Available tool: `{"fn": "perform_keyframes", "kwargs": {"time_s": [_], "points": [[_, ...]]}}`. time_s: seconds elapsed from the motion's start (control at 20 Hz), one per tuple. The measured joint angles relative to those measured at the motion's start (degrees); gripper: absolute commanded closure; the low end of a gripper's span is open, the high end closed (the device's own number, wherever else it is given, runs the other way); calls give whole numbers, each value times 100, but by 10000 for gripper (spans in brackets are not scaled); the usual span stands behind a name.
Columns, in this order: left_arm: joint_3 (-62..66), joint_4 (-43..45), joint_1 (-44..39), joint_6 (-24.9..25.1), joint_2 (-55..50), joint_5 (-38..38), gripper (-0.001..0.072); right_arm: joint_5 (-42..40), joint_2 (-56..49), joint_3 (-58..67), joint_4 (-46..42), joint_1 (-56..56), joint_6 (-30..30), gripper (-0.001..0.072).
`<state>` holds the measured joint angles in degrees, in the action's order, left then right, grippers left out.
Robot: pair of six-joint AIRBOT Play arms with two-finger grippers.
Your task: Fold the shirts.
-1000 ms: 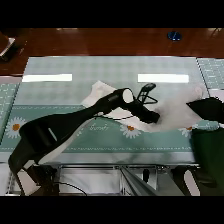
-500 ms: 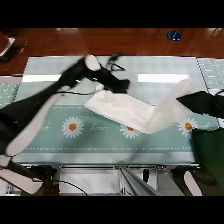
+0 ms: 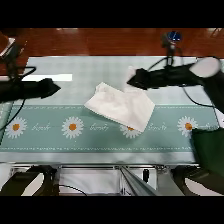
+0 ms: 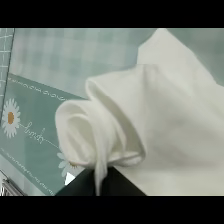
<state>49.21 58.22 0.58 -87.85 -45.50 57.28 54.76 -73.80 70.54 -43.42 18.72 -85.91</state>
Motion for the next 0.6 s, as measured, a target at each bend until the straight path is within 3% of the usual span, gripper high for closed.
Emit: {"fn": "perform_keyframes", "kwargs": {"time_s": [0.25,0.3,0.35,0.4,0.6], "points": [[-1147,-214,262,24,1488,-46,690,-273,-1945,1408,271,710,-59,685],[-1233,-258,282,28,1591,-68,690,-302,-2205,1565,339,802,-76,578],[-1307,-258,295,37,1650,-50,690,-341,-2437,1692,455,881,-101,331],[-1351,-262,304,39,1679,-68,690,-363,-2612,1773,525,946,-103,299],[-1445,-293,321,37,1558,-127,690,-13,-2826,1941,695,901,-46,300]]}}
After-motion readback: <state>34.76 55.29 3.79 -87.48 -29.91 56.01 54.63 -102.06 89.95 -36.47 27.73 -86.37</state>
